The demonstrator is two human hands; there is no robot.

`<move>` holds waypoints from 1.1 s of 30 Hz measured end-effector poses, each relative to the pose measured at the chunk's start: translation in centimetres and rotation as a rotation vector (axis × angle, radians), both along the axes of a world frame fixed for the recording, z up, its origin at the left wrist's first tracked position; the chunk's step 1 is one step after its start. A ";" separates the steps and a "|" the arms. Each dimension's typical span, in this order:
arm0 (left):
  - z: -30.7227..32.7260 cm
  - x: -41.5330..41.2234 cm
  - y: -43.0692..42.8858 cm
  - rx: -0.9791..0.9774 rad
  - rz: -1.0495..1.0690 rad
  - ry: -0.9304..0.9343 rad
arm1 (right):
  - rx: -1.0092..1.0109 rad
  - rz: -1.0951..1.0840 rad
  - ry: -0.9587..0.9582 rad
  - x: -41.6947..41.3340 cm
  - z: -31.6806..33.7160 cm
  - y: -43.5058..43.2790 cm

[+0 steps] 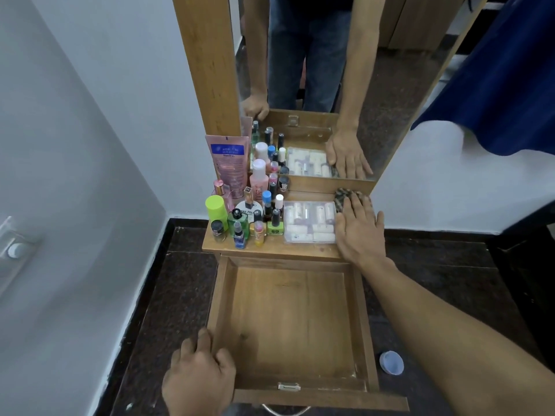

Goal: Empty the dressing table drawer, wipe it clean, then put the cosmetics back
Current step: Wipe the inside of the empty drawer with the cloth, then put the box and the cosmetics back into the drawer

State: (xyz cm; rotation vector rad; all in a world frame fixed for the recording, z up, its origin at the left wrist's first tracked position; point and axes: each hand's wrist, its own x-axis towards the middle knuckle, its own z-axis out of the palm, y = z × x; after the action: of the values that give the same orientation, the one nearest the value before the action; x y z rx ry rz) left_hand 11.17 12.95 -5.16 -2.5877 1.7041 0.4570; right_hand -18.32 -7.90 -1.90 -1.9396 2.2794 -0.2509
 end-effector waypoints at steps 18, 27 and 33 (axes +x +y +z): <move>0.1 -0.4 -0.4 -0.129 0.055 0.010 | 0.336 0.439 0.161 3.4 6.5 -2.4; 5.9 -10.3 -5.4 -0.313 0.131 0.685 | 0.307 0.481 0.205 3.5 6.7 -2.0; 6.7 -13.3 -7.3 -0.159 0.523 1.282 | 0.232 0.536 0.152 3.1 7.0 1.6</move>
State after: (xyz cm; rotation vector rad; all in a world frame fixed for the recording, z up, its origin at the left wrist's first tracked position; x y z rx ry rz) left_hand -2.14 5.66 1.54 -2.9771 1.0163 2.4605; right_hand -15.18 -6.29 5.12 -2.3973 1.6726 0.2163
